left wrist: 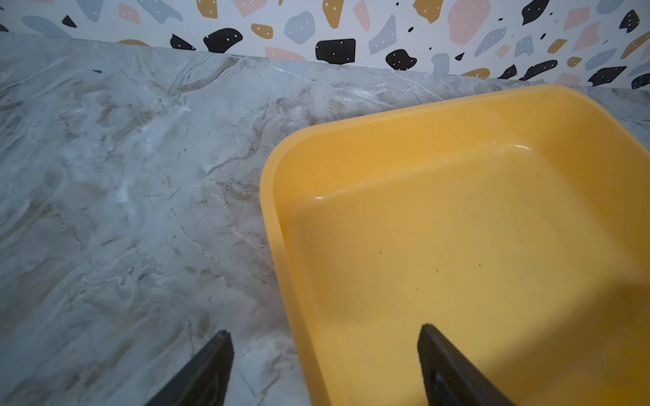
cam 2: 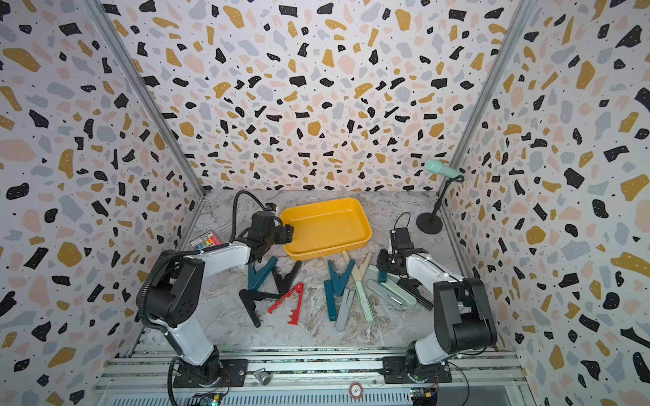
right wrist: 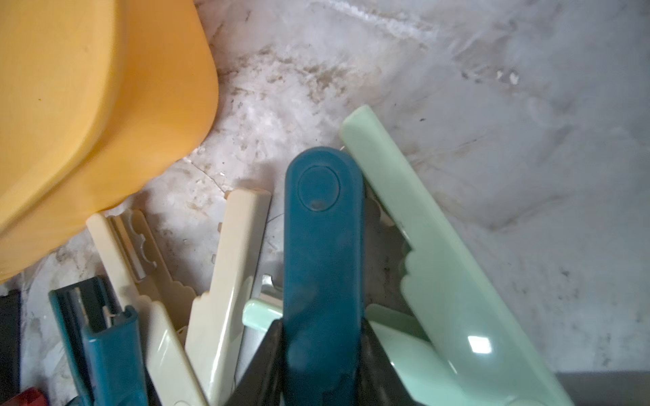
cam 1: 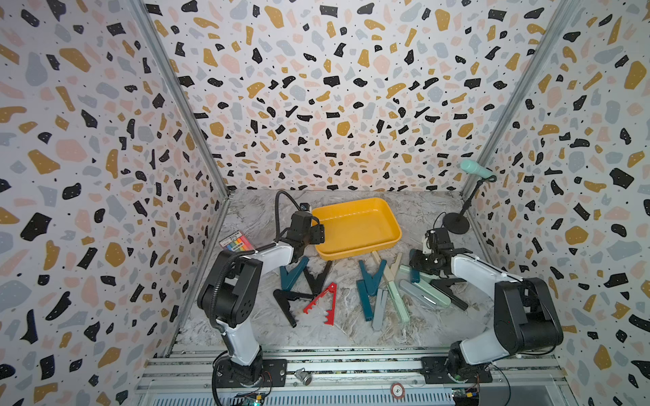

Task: Put the pruning pliers into the storage box
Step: Pick up the pruning pliers from the center of the board.

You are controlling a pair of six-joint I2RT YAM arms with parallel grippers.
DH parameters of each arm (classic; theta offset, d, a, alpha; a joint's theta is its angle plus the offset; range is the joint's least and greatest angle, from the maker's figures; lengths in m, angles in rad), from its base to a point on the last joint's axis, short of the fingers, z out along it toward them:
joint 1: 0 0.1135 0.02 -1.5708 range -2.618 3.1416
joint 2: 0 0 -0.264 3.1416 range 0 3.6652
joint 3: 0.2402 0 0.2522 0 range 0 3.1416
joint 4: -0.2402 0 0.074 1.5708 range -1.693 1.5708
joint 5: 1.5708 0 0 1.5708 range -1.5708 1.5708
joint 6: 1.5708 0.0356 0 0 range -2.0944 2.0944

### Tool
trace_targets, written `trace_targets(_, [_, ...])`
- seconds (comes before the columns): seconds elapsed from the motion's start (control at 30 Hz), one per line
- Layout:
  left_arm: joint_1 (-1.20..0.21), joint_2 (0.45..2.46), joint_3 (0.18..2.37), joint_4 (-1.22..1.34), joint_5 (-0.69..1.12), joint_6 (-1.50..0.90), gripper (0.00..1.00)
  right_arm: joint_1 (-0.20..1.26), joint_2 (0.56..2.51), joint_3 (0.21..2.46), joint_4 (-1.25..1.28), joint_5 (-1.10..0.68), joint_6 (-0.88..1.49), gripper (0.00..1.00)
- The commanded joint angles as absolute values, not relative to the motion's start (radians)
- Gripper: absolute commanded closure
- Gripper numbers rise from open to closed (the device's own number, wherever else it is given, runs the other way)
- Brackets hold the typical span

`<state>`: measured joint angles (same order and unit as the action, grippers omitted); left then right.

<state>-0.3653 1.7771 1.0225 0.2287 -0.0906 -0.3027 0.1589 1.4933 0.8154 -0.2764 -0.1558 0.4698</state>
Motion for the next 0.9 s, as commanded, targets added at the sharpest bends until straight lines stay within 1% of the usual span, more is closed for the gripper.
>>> trace_targets(0.0, [-0.351, 1.749, 0.999, 0.290, -0.084, -0.332, 0.18, 0.147, 1.442, 0.809, -0.261, -0.201, 0.481, 0.85])
trace_targets(0.17, [-0.347, 1.731, 0.987, 0.300, -0.089, -0.337, 0.18, 0.146, 1.381, 0.831, -0.256, -0.219, 0.486, 0.87])
trace_targets(0.3, [-0.347, 1.726, 0.980, 0.299, -0.093, -0.335, 0.18, 0.146, 1.336, 0.888, -0.275, -0.204, 0.477, 0.87])
trace_targets(0.4, [-0.347, 1.714, 0.963, 0.319, -0.087, -0.351, 0.19, 0.156, 1.342, 0.948, -0.263, -0.188, 0.463, 0.87])
trace_targets(0.6, [-0.347, 1.682, 0.930, 0.341, -0.079, -0.373, 0.18, 0.229, 1.455, 1.098, -0.196, -0.123, 0.403, 0.87])
trace_targets(0.87, [-0.345, 1.617, 0.884, 0.327, -0.136, -0.379, 0.17, 0.315, 1.726, 1.326, -0.117, -0.052, 0.275, 0.87])
